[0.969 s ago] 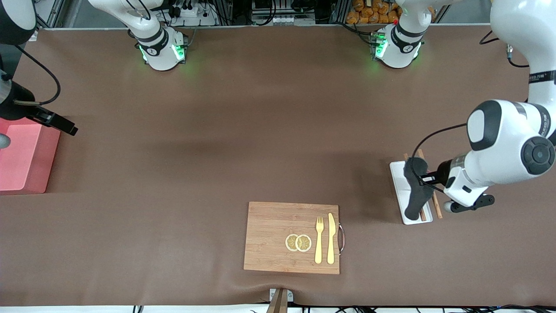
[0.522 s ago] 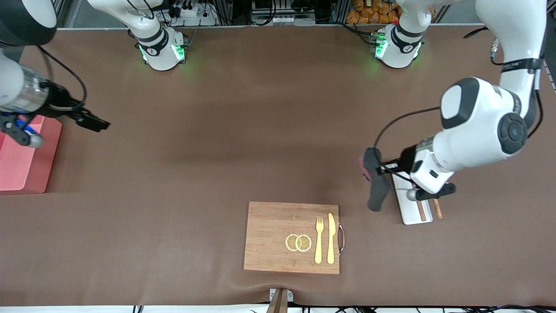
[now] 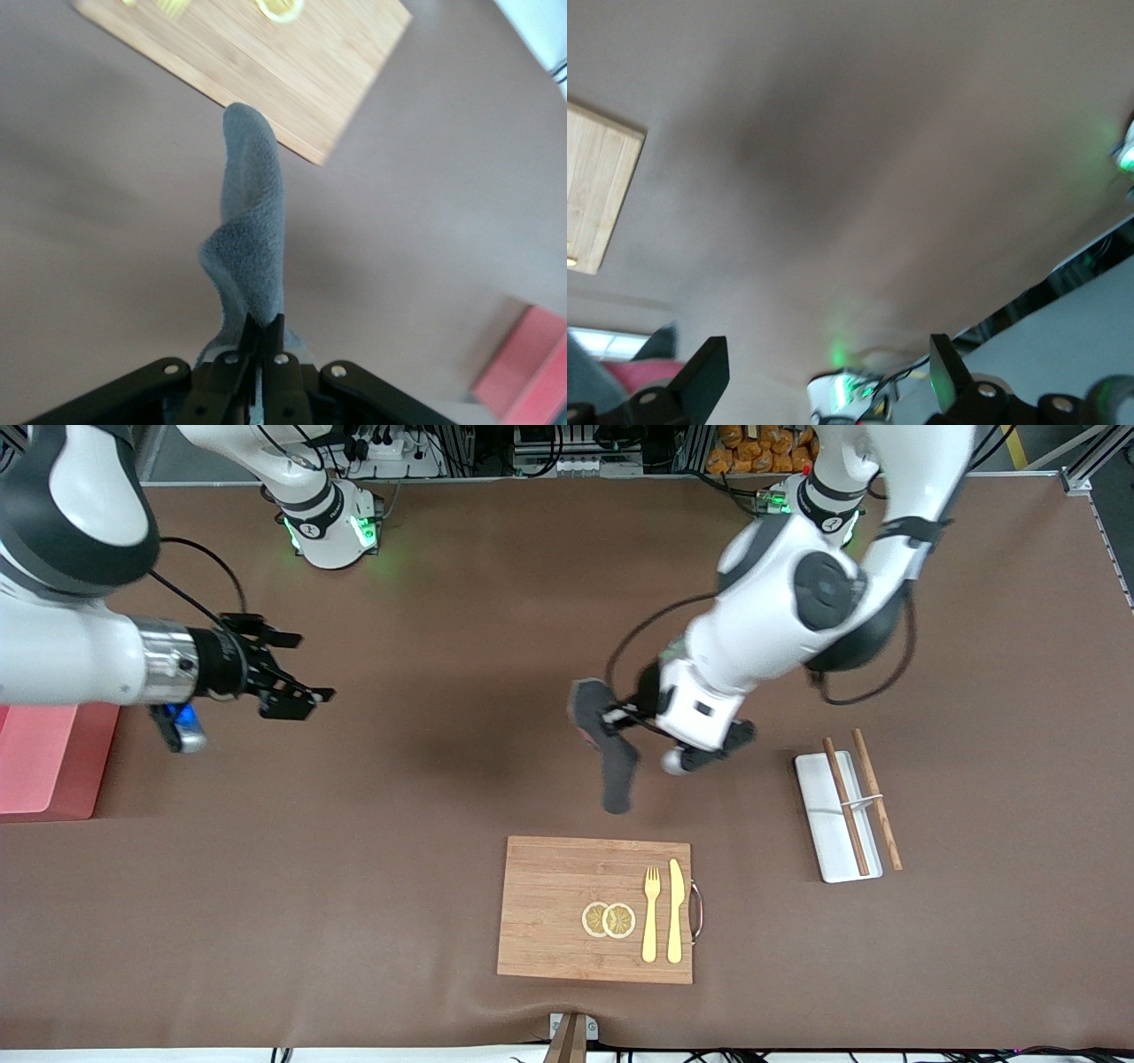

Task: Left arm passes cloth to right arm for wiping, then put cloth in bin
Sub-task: 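Lift the cloth with the left gripper while the right gripper approaches, then grasp the hanging cloth with the right gripper beside the left gripper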

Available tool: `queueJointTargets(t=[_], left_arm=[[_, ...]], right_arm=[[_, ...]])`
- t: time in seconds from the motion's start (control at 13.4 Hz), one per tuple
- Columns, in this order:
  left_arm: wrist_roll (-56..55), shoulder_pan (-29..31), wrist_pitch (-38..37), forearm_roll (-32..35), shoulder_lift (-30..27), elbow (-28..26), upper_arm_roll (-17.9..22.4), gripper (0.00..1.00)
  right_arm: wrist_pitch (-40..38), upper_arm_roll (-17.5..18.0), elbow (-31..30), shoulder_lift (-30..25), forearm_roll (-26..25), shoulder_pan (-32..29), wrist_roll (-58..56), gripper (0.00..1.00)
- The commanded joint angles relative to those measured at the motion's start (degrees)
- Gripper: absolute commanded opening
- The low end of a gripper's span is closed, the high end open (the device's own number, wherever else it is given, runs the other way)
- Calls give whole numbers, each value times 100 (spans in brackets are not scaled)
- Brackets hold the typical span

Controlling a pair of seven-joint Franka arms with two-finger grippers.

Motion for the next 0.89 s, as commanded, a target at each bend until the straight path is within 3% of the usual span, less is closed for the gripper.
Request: queueJointTargets(t=[0.0,0.37,0.82], left_arm=[[-1159,-549,712,-53,485,548,81,0],[-2656,-1182,2066,-62,1127,725,81,0],[-3159,-1455,2930,-80,1514,821,81,0]], right_arm=[[295,-56,76,304,303,380,371,100],[1245,-56,23,699,978,776,1029,100],[1887,-56,-223,893,979,1032,1136,100]])
